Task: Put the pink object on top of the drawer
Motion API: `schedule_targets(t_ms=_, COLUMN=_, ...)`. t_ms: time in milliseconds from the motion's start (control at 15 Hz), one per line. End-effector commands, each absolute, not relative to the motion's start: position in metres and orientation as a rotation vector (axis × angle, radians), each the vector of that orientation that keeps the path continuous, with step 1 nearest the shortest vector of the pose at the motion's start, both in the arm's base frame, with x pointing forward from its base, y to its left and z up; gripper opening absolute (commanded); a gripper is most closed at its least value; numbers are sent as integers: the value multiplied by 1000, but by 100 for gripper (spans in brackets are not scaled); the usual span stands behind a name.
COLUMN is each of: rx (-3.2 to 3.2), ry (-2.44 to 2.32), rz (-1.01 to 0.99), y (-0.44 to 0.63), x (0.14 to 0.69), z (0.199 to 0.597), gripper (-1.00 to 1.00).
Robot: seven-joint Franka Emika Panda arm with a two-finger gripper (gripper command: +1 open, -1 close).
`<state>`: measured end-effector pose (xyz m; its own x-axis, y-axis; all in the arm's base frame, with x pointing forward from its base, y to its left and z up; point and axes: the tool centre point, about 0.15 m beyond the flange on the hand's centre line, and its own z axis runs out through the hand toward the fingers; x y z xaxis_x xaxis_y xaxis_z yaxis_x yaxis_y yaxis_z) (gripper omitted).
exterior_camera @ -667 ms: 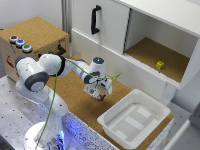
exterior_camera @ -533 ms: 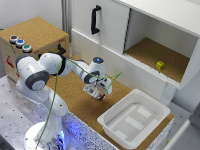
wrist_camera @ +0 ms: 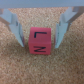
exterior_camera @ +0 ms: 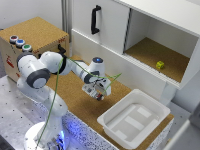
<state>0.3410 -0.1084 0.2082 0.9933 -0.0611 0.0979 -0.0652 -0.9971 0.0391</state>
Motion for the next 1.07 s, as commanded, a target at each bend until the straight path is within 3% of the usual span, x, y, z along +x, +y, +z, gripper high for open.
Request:
schedule_targets(t_ms=0, rx=3037, ry=-117, rz=195, y=-102, x=321, z=201, gripper=-100)
schedule_targets(t_ms=333, rx=3056, ry=2, rz=329, y=-89, x=327, z=232, gripper=-100)
schedule_targets(t_ms=800, rx=3041, ry=293, rz=471, y=-34, x=355, z=330, gripper=-100)
schedule_targets(t_ms=1000, rx=3051, ry=427, rz=420, y=12, x=368, z=355, gripper=-100)
